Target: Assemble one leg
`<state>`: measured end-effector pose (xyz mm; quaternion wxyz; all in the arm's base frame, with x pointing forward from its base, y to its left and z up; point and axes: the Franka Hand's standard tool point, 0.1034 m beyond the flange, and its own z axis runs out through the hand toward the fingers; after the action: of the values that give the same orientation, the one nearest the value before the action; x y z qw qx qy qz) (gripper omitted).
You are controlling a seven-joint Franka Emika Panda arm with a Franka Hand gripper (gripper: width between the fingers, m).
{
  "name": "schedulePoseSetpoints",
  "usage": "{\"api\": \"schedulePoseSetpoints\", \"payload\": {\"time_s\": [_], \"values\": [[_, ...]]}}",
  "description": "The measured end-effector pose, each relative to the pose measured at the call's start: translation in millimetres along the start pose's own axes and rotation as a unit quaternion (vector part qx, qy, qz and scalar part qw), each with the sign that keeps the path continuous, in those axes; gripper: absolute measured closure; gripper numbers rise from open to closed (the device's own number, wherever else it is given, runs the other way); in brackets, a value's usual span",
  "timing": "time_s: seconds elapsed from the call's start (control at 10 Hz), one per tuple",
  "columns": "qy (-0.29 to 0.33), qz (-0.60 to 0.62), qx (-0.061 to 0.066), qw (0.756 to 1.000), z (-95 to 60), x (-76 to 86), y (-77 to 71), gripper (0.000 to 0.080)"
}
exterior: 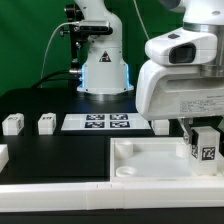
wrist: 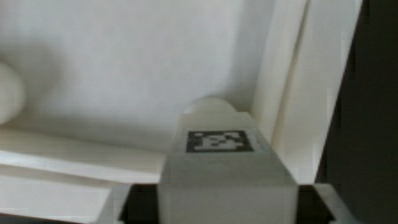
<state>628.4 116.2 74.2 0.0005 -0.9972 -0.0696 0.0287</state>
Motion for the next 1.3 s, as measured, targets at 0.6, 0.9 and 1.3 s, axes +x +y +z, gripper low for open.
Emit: {"api": "schedulePoseSetpoints", "payload": {"time_s": [0.6,0.9,1.3], "values": [[0.000,0.139,0.002,0.990,0.0,0.0,-1.5,0.0507],[0.003,0.322,0.003,0.947,0.0,0.6,-6.5,0.0506],[0.005,0.520,0.004,0.854,-0.8,1.6,-7.7,0.0506]]}}
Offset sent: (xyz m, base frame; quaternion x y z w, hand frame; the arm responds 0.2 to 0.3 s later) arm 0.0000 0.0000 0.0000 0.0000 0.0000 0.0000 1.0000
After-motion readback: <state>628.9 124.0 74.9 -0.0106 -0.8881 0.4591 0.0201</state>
